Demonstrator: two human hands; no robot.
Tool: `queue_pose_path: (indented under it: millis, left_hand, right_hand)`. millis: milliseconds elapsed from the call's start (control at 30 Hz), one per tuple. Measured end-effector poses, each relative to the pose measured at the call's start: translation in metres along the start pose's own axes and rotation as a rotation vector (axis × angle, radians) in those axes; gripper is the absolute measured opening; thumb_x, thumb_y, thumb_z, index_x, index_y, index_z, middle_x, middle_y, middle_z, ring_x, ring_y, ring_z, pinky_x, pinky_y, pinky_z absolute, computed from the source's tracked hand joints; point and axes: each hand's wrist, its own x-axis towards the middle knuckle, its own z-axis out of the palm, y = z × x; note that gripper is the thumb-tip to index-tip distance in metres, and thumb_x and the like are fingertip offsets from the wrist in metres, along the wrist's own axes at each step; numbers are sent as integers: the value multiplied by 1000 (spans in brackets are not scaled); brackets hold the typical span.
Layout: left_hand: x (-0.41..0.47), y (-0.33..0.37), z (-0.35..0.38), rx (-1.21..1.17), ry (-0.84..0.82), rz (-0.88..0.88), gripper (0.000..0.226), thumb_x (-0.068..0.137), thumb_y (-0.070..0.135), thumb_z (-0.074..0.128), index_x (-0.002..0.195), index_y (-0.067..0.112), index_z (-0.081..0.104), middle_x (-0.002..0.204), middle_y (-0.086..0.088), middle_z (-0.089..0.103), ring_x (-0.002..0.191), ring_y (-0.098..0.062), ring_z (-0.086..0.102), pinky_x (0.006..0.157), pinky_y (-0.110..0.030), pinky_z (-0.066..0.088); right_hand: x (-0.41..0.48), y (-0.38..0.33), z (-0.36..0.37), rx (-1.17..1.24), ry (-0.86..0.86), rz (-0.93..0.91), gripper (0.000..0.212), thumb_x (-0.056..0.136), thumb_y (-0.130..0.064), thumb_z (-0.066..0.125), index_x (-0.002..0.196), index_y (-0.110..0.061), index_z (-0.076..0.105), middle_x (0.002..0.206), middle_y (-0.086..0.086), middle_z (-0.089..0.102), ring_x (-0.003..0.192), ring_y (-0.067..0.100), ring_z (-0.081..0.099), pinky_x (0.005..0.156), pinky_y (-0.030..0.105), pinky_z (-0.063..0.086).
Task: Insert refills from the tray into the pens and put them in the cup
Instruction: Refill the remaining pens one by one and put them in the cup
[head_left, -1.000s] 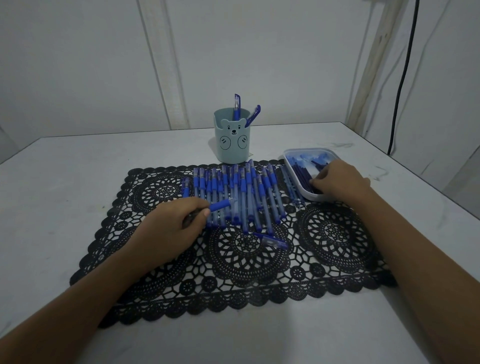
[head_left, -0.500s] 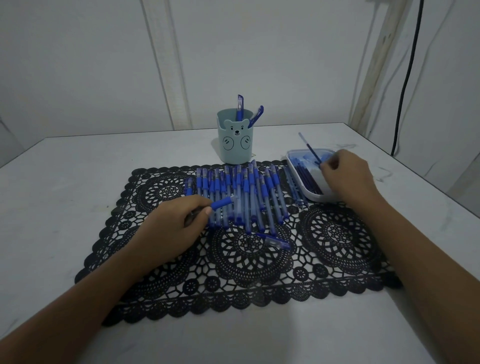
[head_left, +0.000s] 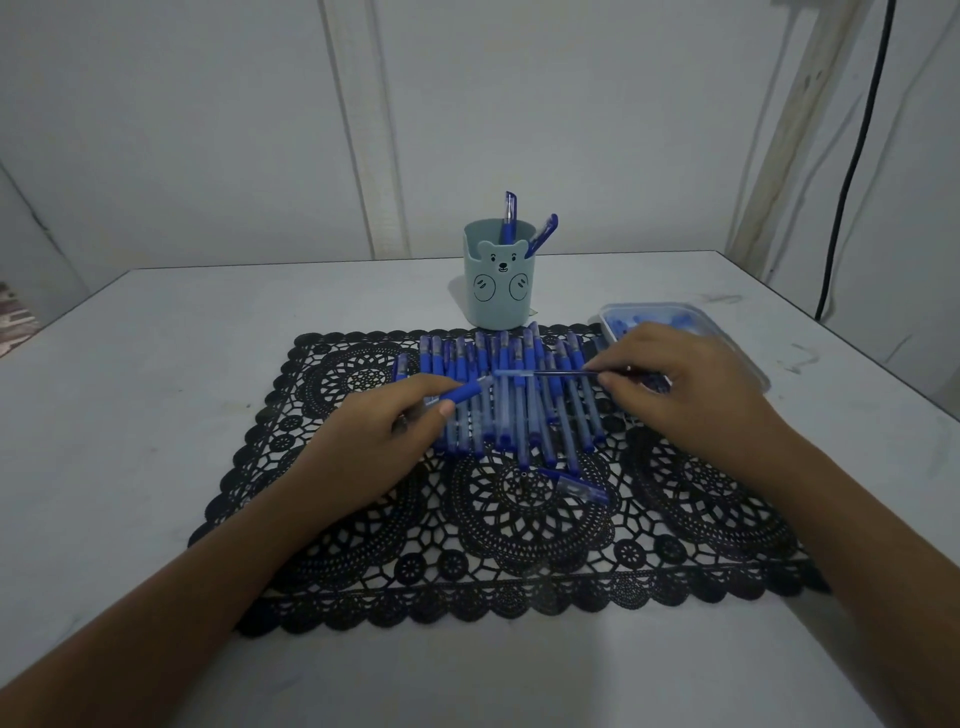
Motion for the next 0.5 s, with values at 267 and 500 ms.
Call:
queue_pose_path:
  millis: [267, 500]
  left_hand:
    - [0, -1, -1, -31, -7, -36, 23, 88, 33, 43, 108, 33, 55, 58, 11, 53, 51, -10, 48, 47, -19, 38]
    - [-1, 1, -2, -94, -9, -69, 17, 94, 24, 48, 107, 29, 57, 62, 15, 53, 50, -7, 45, 48, -12, 35]
  right_hand:
    - [-1, -4, -1, 65, -14, 2, 18, 81, -7, 66, 94, -17, 72, 82, -14, 59, 81, -11, 54, 72, -1, 36]
    - [-1, -4, 1, 83, -47, 11, 18, 81, -9, 66, 95, -19, 72, 83, -18, 60, 82, -3, 57, 72, 2, 41]
